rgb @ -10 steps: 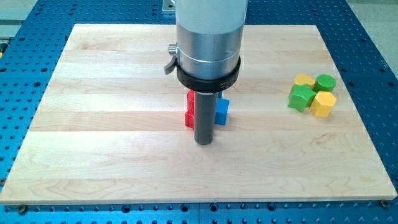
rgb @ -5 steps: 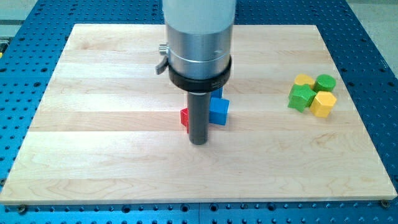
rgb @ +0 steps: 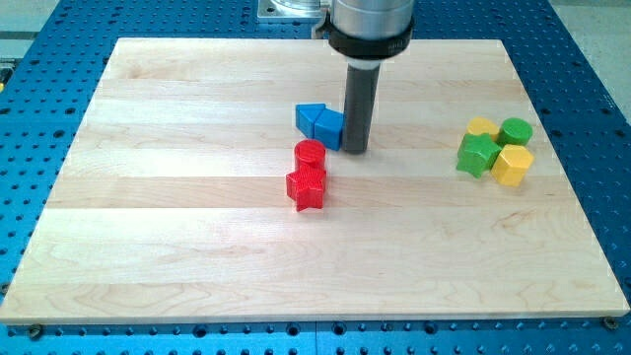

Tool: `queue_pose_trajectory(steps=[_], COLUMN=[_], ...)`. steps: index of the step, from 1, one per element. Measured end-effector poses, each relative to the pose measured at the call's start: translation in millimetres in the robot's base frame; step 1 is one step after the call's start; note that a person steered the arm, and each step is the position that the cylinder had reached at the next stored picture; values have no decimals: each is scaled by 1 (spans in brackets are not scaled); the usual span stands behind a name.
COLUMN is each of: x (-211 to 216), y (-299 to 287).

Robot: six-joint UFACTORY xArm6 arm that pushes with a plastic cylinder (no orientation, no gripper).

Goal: Move the blue blocks towards the top right of the board

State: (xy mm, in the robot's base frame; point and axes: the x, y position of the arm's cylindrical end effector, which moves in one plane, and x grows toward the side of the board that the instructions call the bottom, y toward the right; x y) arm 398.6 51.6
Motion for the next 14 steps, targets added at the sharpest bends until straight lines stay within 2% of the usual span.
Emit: queue_pose_trajectory(steps=[1, 2, 3, 4, 5, 6, 7, 8, 9, 12, 13, 14], x=[-23, -84, -124, -119, -60, 4, 9, -33, -34, -101, -109, -111], y=[0, 3, -46, -123, -184, -186, -138, -100, -95, 2, 7, -58])
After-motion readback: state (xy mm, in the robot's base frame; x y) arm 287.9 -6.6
